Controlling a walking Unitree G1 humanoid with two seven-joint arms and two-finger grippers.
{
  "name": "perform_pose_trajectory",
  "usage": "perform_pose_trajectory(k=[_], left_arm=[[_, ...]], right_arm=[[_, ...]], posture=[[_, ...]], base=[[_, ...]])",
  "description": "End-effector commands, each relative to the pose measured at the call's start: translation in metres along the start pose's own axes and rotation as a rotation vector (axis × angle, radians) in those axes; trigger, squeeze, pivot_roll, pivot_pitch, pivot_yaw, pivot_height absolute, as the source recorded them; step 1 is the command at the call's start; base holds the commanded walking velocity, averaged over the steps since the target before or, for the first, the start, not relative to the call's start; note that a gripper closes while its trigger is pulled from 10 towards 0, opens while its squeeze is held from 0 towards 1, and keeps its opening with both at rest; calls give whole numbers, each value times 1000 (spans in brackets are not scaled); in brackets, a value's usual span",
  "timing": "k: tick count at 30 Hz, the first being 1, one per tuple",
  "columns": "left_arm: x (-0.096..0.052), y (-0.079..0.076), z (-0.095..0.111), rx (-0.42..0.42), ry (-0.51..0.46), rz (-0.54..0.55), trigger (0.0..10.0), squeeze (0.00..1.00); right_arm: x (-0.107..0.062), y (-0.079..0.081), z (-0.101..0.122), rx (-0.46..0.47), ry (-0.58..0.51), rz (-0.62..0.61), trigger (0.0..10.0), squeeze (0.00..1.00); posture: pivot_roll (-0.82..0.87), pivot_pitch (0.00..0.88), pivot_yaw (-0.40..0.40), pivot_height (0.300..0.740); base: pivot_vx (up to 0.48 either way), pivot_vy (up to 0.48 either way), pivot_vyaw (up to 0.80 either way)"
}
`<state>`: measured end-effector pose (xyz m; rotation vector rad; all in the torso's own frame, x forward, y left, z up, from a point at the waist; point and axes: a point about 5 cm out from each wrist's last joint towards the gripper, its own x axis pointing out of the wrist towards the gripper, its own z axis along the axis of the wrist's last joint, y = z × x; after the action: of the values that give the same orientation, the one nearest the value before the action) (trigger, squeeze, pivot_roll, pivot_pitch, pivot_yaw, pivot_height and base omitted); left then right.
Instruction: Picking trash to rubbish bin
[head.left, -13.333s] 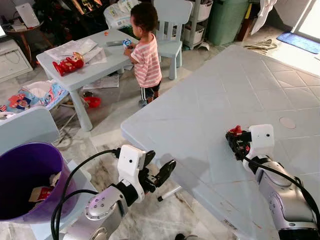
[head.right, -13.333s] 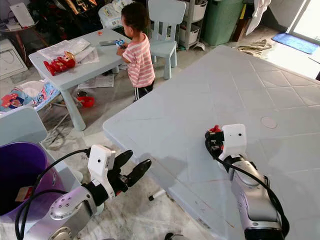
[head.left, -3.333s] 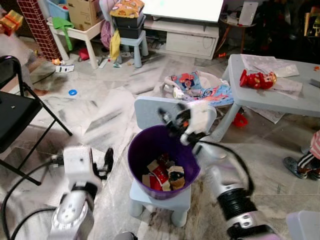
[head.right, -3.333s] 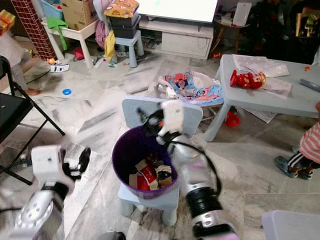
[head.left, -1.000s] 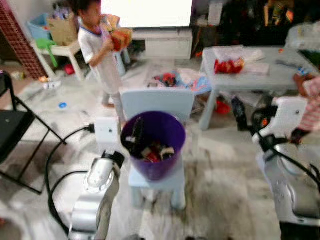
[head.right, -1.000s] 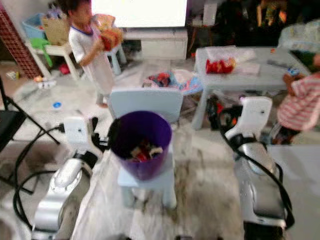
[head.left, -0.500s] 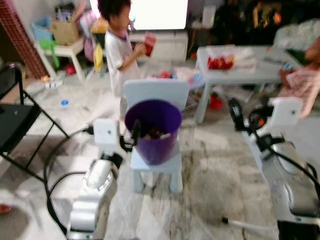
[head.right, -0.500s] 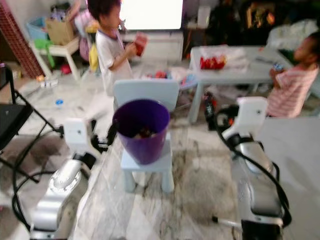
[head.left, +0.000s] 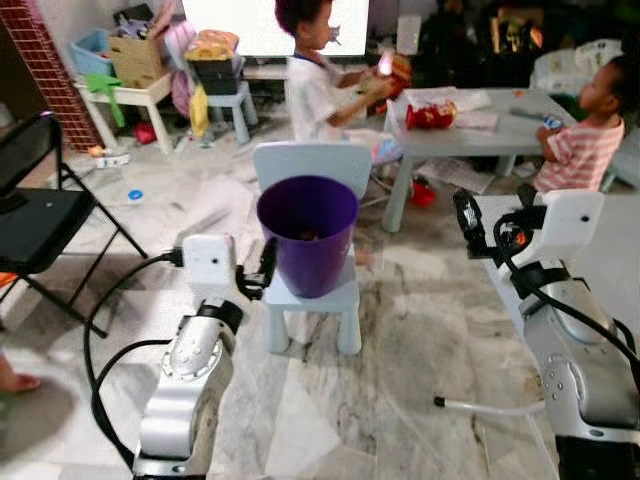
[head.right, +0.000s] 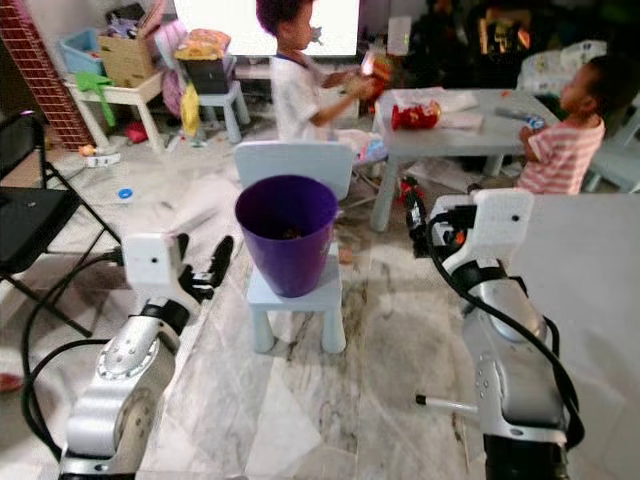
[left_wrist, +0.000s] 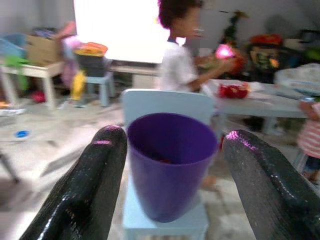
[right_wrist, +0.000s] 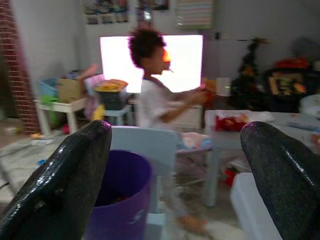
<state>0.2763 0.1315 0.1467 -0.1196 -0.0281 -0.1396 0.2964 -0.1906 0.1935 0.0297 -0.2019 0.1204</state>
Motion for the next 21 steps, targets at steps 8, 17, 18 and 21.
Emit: perform_pose_trajectory(k=[8, 17, 18, 21], left_arm=[[4, -5, 2, -42, -13, -9, 10000, 0], [7, -4, 3, -74, -14, -4, 10000, 0], [7, -4, 3, -76, -14, -4, 10000, 0], [7, -4, 3, -80, -13, -3, 10000, 0]], right_arm=[[-1, -4, 0, -3, 6, -11, 10000, 0], [0, -4, 1, -7, 8, -6, 10000, 0], [0, -4, 1, -8, 8, -6, 10000, 0], [0, -4, 0, -7, 9, -3, 10000, 0]], posture=[[5, 42, 3, 740], [4, 43, 0, 740], [4, 43, 0, 740], [4, 43, 0, 740]], base=[[0, 0, -105], [0, 0, -800], [0, 0, -800], [0, 0, -800]])
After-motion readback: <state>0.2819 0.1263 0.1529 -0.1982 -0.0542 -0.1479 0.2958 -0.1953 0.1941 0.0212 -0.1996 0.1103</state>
